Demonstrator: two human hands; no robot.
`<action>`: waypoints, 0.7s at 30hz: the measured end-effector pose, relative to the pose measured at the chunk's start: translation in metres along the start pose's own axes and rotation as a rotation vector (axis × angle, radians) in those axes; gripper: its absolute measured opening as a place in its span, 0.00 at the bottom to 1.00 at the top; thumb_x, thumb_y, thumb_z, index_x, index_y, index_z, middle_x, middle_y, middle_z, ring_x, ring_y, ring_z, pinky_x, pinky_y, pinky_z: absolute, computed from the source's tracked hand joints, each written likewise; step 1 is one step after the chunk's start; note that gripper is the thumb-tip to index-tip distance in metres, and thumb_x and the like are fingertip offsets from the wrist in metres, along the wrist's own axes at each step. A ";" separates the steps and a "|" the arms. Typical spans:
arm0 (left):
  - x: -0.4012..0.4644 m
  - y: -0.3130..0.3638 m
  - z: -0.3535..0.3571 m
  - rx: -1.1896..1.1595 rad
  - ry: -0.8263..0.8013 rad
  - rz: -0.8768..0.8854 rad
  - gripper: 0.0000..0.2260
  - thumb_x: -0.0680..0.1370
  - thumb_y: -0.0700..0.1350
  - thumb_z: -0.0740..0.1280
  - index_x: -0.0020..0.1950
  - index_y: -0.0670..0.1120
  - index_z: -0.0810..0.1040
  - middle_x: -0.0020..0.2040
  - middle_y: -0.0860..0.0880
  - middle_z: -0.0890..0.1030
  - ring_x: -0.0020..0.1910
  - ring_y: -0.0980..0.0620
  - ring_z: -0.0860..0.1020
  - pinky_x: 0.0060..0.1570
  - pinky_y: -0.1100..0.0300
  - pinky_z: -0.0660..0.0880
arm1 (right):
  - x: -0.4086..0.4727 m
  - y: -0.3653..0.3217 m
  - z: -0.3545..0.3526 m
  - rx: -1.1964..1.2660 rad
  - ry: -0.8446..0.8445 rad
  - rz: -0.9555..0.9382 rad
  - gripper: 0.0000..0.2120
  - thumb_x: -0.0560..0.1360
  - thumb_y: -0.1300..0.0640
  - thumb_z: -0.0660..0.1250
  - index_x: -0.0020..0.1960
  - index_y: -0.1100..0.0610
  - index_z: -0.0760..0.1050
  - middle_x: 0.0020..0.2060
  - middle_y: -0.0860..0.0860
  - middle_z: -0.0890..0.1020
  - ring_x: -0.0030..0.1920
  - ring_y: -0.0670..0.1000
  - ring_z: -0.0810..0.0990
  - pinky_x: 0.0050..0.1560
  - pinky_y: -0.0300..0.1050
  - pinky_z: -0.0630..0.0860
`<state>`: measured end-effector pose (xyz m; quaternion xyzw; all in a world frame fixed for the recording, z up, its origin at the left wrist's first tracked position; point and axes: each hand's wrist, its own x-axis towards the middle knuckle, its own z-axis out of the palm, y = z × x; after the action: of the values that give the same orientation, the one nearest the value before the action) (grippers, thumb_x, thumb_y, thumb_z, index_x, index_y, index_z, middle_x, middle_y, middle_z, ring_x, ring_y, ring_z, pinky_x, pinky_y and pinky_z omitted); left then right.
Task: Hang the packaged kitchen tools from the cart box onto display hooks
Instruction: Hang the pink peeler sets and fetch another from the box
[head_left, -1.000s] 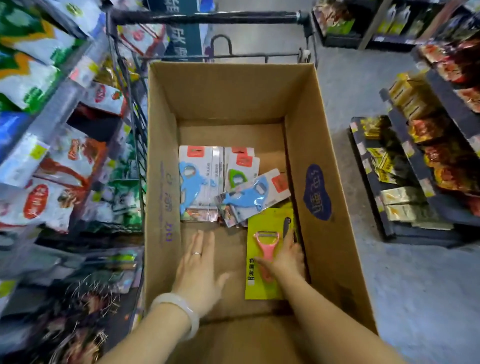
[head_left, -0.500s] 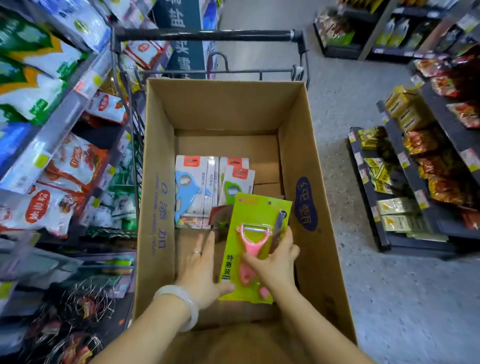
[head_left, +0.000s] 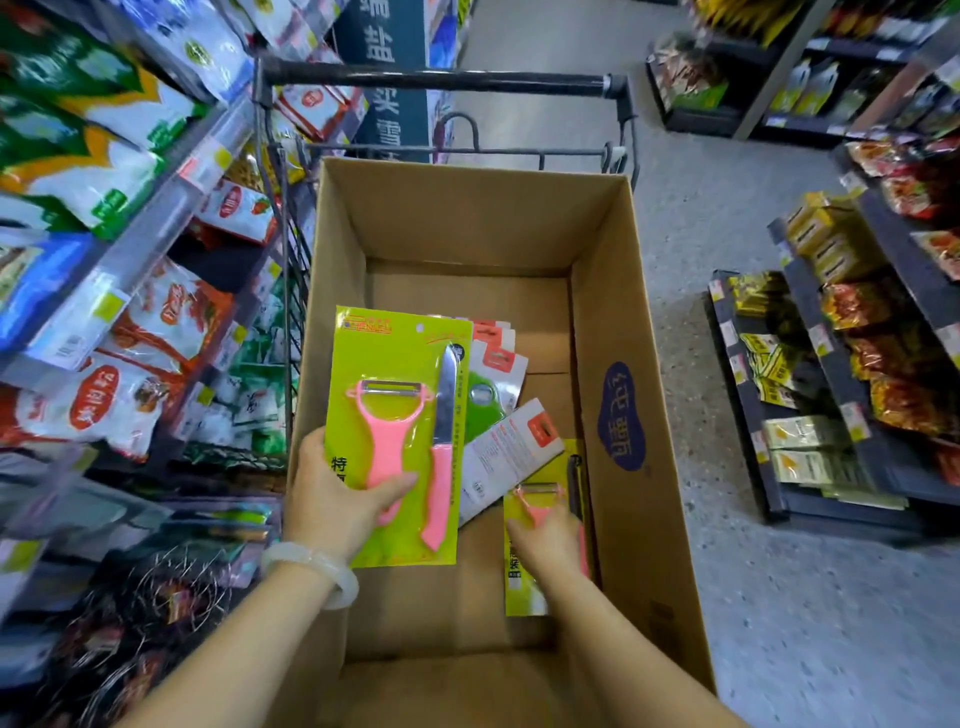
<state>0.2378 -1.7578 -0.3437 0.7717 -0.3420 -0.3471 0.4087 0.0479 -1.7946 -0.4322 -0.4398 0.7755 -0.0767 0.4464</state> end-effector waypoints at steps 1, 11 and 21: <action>-0.001 0.000 0.000 -0.010 -0.009 -0.002 0.36 0.62 0.42 0.80 0.65 0.43 0.67 0.54 0.50 0.74 0.54 0.50 0.73 0.53 0.55 0.69 | 0.010 0.018 0.003 -0.082 -0.009 0.098 0.45 0.70 0.48 0.71 0.76 0.60 0.49 0.72 0.60 0.61 0.72 0.60 0.61 0.71 0.54 0.62; -0.007 -0.005 0.001 -0.023 -0.007 -0.033 0.33 0.61 0.40 0.80 0.61 0.46 0.68 0.50 0.51 0.77 0.51 0.48 0.76 0.51 0.53 0.73 | 0.034 0.038 0.039 -0.213 0.137 0.260 0.54 0.60 0.46 0.78 0.73 0.60 0.50 0.70 0.61 0.60 0.69 0.62 0.62 0.67 0.55 0.65; -0.017 0.011 -0.002 -0.039 0.010 -0.039 0.28 0.64 0.40 0.78 0.56 0.52 0.65 0.44 0.63 0.71 0.42 0.62 0.70 0.38 0.65 0.65 | 0.023 0.031 0.037 0.120 -0.036 0.194 0.37 0.61 0.50 0.79 0.60 0.64 0.65 0.57 0.59 0.76 0.59 0.60 0.76 0.52 0.48 0.72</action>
<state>0.2279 -1.7473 -0.3289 0.7718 -0.3183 -0.3578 0.4183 0.0519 -1.7830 -0.4840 -0.3365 0.8003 -0.0715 0.4911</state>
